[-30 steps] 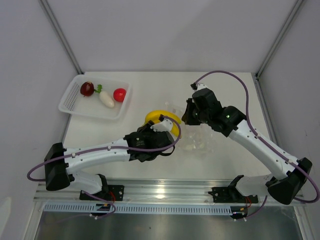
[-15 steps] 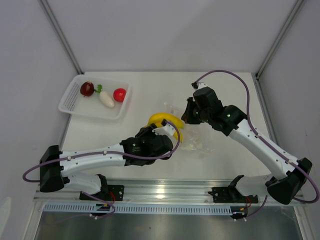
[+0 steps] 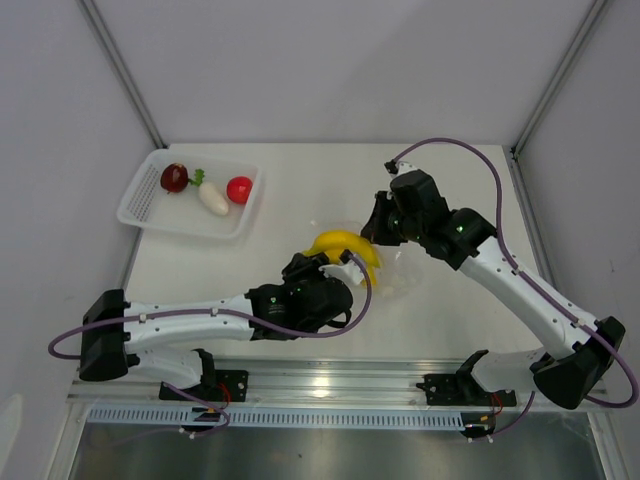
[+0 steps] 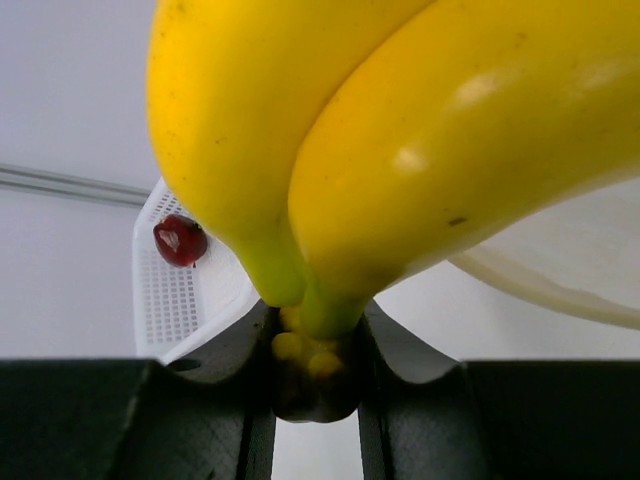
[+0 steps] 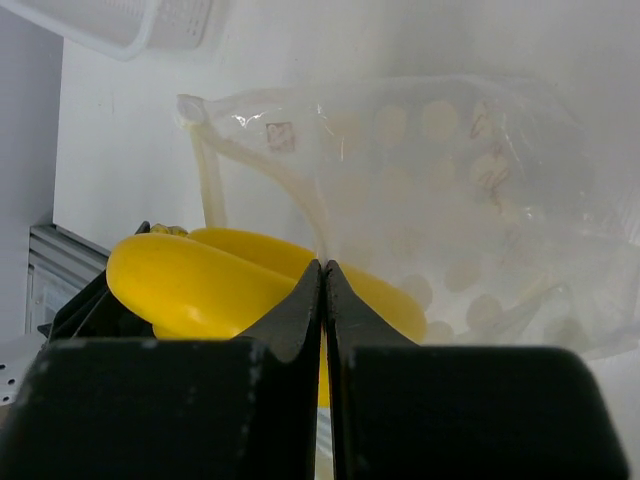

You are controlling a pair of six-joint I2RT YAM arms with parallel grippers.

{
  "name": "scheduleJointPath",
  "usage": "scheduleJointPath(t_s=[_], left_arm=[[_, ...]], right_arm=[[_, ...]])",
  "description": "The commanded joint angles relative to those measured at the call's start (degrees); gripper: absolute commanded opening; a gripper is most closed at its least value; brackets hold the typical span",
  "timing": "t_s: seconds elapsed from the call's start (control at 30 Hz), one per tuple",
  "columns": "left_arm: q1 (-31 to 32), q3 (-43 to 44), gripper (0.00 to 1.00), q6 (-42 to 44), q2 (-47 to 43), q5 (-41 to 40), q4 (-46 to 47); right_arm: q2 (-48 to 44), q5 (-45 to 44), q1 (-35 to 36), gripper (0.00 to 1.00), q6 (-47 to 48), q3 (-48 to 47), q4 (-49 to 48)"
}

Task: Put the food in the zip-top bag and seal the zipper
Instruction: Place the fake fruit in the zipper food storage bag.

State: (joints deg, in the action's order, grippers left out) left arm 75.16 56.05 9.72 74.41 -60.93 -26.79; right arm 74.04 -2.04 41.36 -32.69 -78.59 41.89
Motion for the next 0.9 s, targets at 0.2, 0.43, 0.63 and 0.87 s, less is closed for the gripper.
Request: scheduleJointPath(t_s=[0.2,0.43,0.63,0.87], left_arm=[[0.52,1.16,0.71,-3.99,-1.46,-5.87,4.3],[0.34,3.62,0.99,-13.82,-1.99,-10.7,-4.38],[-0.62,12.65,0.99,-49.03,-4.98,-13.44,-42.44],[-6.85,12.08,1.0,-46.13,-12.41,2.7,-37.24]], right_arm=[[-1.53,4.59,-1.46,0.0,-1.68,-1.57,-2.43],[-2.41,6.79,-1.72,0.0,-2.82,-0.96,-2.78],[-3.37,7.14,-2.25,0.0,-1.94,-0.17,-2.34],[-5.4,7.93,-2.25,0.0,0.08,1.77,-2.34]])
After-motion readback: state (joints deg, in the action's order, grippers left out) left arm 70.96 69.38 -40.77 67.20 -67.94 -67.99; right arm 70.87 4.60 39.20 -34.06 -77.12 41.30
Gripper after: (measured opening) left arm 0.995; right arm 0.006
